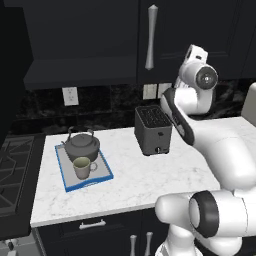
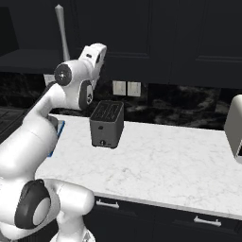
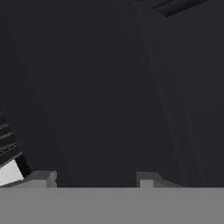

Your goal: Pick the kettle from the counter and place it on the tray. Then pick the mug from the cabinet and place it on the tray. Then close the cabinet doors.

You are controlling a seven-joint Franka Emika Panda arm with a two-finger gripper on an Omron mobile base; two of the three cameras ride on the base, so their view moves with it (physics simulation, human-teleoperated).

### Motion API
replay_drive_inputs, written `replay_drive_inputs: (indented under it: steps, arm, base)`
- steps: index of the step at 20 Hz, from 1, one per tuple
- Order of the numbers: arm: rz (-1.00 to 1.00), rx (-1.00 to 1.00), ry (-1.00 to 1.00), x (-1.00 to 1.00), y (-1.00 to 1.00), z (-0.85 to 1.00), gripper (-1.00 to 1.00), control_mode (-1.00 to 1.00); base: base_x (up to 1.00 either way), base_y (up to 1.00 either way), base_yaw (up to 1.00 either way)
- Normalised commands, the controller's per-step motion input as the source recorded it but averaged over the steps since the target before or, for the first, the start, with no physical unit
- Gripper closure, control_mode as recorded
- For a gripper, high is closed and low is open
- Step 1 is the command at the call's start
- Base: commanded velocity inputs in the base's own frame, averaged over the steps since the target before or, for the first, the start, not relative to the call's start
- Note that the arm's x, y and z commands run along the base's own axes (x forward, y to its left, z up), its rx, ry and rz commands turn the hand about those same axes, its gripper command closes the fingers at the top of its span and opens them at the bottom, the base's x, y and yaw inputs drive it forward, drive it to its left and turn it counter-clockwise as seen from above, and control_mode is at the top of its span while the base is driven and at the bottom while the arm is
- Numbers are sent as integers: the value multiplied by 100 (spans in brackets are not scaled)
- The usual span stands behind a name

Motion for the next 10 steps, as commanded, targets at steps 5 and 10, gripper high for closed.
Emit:
replay_drive_inputs:
  steps: [5,10]
  arm:
    - [-30,-10,21,54,25,0,-100,-100]
    - [-13,-2,26,-46,14,-8,-100,-100]
  base:
    - [0,0,0]
    - [0,0,0]
